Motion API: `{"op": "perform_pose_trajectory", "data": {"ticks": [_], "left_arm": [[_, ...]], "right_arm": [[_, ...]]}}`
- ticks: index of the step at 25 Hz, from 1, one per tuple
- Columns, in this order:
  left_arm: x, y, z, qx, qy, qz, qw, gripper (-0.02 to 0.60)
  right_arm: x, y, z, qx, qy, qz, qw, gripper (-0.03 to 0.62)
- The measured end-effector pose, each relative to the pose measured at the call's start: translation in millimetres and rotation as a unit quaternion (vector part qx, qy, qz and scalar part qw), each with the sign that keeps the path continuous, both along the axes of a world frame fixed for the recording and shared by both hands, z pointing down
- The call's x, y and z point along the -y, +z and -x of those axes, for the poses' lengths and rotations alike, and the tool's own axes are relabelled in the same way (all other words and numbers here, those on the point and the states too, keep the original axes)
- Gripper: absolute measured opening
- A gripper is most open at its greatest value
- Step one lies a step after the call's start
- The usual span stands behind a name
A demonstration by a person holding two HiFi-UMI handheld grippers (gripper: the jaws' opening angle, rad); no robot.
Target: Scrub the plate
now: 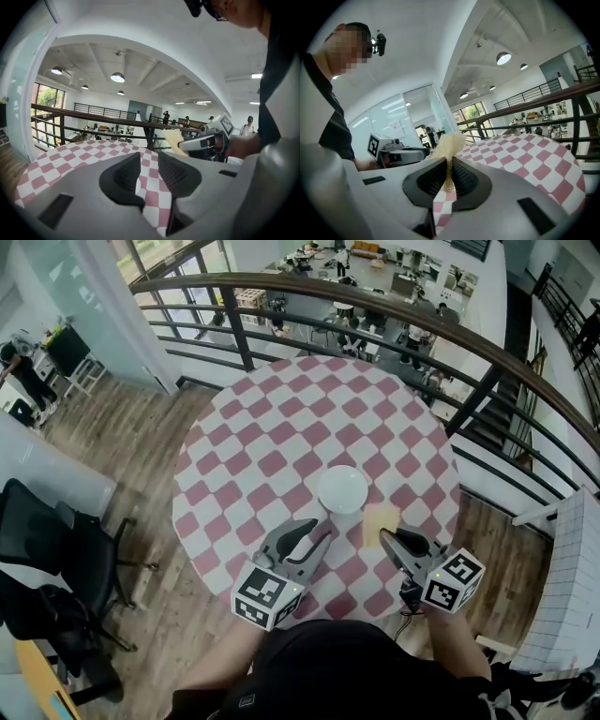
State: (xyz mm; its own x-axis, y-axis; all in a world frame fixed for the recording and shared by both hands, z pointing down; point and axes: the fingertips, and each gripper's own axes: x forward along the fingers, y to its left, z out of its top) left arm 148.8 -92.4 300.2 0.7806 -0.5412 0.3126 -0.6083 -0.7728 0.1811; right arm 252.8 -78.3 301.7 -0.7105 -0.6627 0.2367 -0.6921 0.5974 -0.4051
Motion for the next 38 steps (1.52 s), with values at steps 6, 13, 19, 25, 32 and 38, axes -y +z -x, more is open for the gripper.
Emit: {"op": "perform_pose_trajectory", "data": {"ticks": [6, 13, 19, 25, 32, 38], "left_arm": [[-11.0, -59.0, 17.2, -0.046, -0.037, -0.065, 0.9962, 0.086], [-12.0, -100.5, 54.6, -0.055, -0.1, -0.115, 0.9867, 0.041], [1.1, -99.0, 64.5, -0.043, -0.124, -0.126, 0.9833, 0.012], [15.7, -83.8, 58.1, -0.023, -0.137, -0.125, 0.9823, 0.006], [15.8, -81.8, 46.6, -0.027, -0.122, -0.126, 0.9842, 0.006], [12.5, -76.1, 41.5, -0.022, -0.113, -0.124, 0.9856, 0.005]], "right_arm": [[-10.0, -54.7, 8.0, 0.002, -0.007, -0.066, 0.998, 0.038], [-19.9, -105.8, 15.7, 0.011, 0.0, -0.139, 0.99, 0.038], [-13.3, -119.1, 16.4, -0.011, 0.014, -0.169, 0.985, 0.038], [-5.0, -103.6, 18.1, -0.023, 0.02, -0.163, 0.986, 0.038], [-4.1, -96.5, 19.0, -0.029, 0.028, -0.159, 0.986, 0.038], [-7.4, -91.0, 17.4, -0.033, 0.035, -0.154, 0.987, 0.038]]}}
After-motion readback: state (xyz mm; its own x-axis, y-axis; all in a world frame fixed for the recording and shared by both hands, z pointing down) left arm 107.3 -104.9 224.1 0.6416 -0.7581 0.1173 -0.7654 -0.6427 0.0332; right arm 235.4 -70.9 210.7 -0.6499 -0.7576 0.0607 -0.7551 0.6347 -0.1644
